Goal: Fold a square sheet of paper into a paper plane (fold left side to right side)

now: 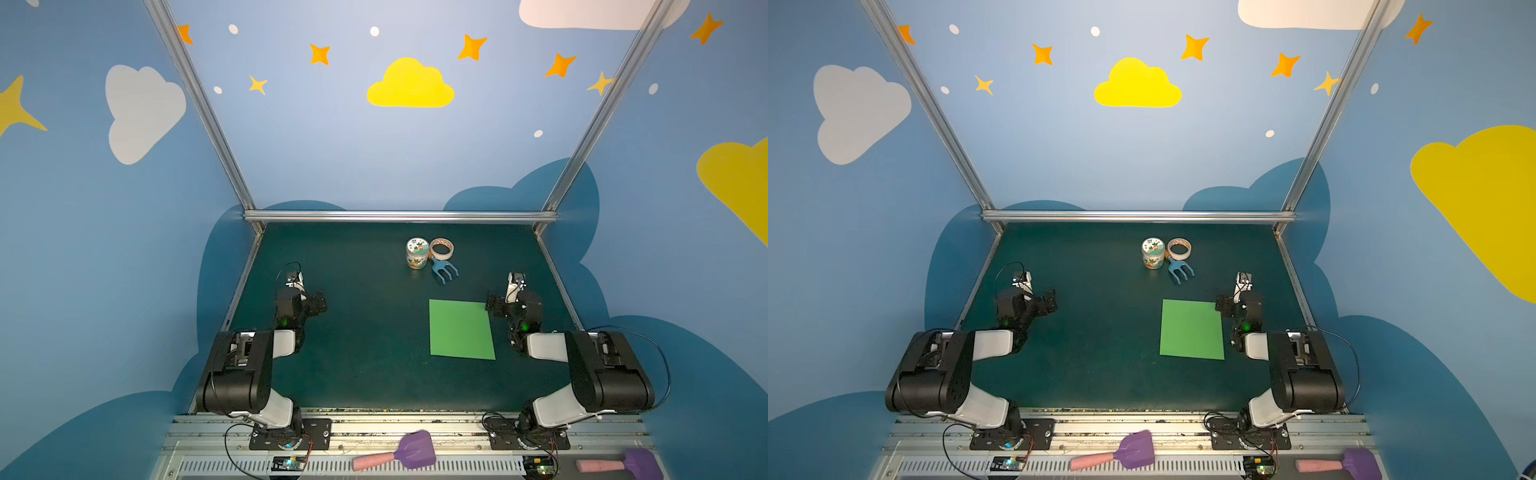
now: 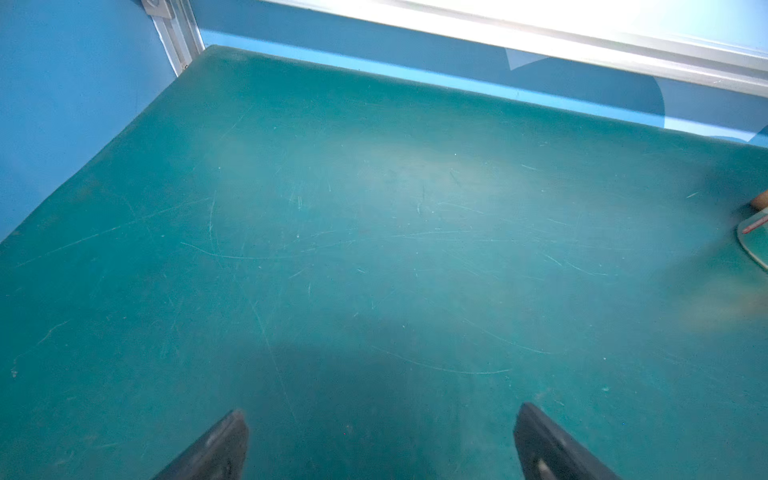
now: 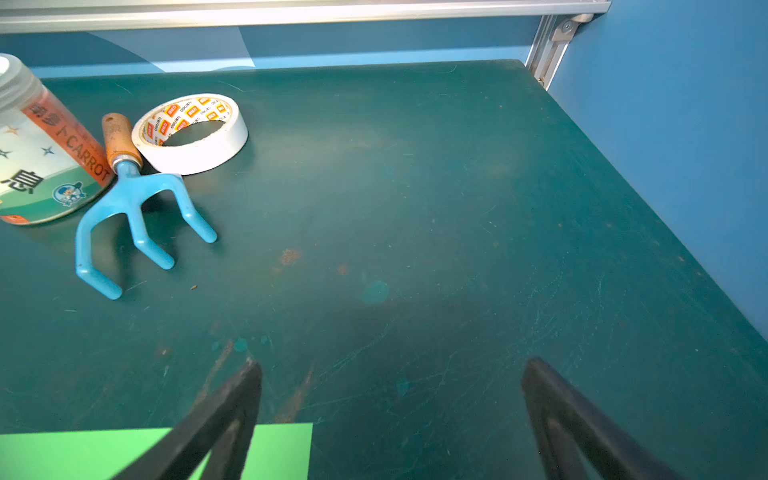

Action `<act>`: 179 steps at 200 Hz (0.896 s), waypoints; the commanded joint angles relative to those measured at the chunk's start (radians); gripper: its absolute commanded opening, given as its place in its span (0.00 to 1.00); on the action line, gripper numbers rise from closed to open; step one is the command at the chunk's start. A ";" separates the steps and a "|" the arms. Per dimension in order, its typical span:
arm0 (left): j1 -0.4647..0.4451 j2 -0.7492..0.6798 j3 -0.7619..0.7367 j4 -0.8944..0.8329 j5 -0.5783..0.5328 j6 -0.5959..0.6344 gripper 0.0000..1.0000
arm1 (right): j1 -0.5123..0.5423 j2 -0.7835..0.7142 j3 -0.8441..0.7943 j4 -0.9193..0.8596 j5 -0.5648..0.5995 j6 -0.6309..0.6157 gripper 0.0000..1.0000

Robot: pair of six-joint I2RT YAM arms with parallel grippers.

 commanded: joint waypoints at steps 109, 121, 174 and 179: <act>0.000 -0.012 0.014 -0.003 -0.001 0.001 1.00 | 0.003 -0.018 0.013 -0.004 -0.005 0.002 0.97; 0.000 -0.011 0.014 -0.004 0.000 0.000 1.00 | 0.002 -0.018 0.013 -0.003 -0.006 0.002 0.97; -0.001 -0.006 0.024 -0.017 -0.002 -0.002 1.00 | 0.002 -0.017 0.015 -0.005 -0.006 0.002 0.97; -0.002 -0.005 0.023 -0.016 -0.002 0.000 1.00 | 0.001 -0.016 0.015 -0.004 -0.006 0.002 0.97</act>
